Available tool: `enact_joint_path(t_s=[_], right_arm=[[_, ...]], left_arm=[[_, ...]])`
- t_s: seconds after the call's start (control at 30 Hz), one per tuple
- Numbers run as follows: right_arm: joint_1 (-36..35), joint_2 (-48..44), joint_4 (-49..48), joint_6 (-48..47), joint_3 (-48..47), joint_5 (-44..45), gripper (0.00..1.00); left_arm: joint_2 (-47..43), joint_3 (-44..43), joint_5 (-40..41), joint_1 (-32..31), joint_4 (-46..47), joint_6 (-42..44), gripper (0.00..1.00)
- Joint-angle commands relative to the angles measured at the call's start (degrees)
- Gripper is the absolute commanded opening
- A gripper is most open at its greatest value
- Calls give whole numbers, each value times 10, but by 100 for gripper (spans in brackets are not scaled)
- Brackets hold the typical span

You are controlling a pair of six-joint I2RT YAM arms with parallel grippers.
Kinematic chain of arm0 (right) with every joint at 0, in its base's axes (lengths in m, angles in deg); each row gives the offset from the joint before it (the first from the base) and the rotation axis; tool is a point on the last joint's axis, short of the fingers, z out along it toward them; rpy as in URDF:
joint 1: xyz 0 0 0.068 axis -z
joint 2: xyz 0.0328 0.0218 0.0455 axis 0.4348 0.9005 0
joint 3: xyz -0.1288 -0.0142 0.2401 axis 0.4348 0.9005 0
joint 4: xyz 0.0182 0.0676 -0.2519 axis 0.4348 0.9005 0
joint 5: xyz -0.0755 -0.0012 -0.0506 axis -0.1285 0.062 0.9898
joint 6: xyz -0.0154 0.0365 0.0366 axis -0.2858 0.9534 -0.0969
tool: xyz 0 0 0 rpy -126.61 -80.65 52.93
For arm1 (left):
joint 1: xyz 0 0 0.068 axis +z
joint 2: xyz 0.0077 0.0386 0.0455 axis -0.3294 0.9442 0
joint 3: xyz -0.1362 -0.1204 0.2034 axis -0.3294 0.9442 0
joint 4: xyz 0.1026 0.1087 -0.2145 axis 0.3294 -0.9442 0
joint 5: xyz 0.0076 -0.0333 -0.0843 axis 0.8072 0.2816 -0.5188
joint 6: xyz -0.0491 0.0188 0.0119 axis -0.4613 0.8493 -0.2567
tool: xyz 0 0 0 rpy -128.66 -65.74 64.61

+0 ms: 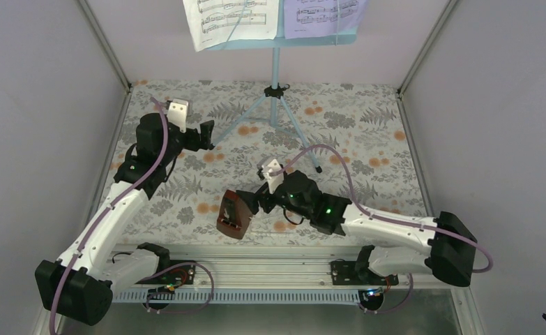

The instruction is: Pack up the instrument practice props

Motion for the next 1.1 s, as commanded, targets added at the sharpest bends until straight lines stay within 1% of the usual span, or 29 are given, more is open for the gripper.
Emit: enact_joint_path(t_s=[0.0, 0.07, 0.17, 0.27, 0.43, 0.63, 0.8, 1.07], right_arm=[[8, -46, 20, 37, 20, -18, 100], [8, -60, 7, 46, 33, -51, 100], [5, -77, -57, 50, 78, -90, 100], [-9, -69, -110, 43, 101, -97, 100], [-48, -18, -178, -8, 108, -68, 100], [-65, 58, -248, -51, 102, -39, 100], [-65, 97, -262, -63, 94, -7, 100], [-66, 119, -279, -47, 92, 16, 100]], left_arm=[[-4, 3, 15, 1, 0, 13, 98], [-6, 2, 20, 1, -2, 15, 98], [-12, 2, 27, 1, -2, 19, 98], [-15, 2, 31, 2, -3, 19, 98], [-9, -3, 21, 1, -8, 16, 98], [-11, -2, 17, 1, -8, 16, 98], [-8, -4, 14, 1, -9, 15, 98], [-3, -4, 9, 1, -9, 13, 98]])
